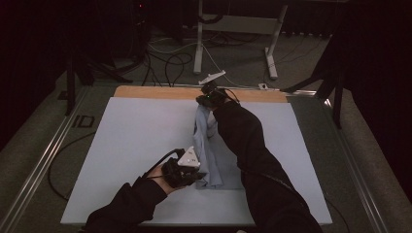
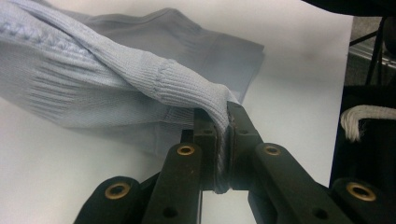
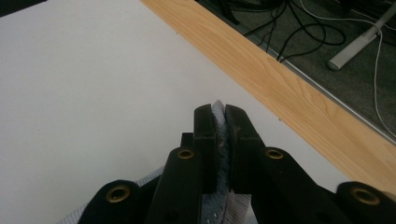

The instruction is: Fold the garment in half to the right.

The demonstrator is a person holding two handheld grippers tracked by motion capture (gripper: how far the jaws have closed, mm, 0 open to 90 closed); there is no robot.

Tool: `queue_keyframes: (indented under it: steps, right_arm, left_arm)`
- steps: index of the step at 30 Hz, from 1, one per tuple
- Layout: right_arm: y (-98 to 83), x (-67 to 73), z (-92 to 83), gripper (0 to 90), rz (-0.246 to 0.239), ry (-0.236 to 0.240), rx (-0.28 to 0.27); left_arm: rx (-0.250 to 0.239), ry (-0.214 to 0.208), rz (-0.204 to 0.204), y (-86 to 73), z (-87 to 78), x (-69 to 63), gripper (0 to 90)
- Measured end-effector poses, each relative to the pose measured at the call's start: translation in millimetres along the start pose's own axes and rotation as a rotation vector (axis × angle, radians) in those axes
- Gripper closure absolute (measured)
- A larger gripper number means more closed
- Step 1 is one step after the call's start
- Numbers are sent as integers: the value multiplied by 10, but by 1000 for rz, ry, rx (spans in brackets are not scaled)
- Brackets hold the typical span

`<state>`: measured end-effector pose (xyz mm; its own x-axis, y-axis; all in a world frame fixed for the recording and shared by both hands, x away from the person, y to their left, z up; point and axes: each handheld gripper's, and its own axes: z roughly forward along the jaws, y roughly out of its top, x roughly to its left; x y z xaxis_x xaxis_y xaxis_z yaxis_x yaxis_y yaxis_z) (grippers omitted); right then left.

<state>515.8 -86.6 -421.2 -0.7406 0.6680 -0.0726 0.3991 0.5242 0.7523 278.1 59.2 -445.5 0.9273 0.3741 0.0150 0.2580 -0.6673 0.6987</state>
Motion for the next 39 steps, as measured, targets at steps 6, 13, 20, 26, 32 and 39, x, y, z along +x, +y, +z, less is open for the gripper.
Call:
queue_keyframes:
  steps: [6,13,20,26,32,39]
  right_arm:
    - [-120,-80,-92,847,16,-2,-19]
    - [-217,-202,-189,847,34,-7,-25]
    - [-251,-244,-196,847,36,-1,-28]
    - [-299,-260,-161,846,46,-2,-13]
    - [-378,-281,-100,844,55,-1,11]
    - [-493,-377,-49,843,89,18,35]
  left_arm:
    - [9,-16,15,85,97,-18,866]
    - [15,-34,33,192,187,-57,866]
    - [31,-38,38,256,321,-96,866]
    - [41,-42,40,301,461,-128,866]
    - [55,-52,37,293,622,-149,866]
    - [82,-21,55,327,786,-178,866]
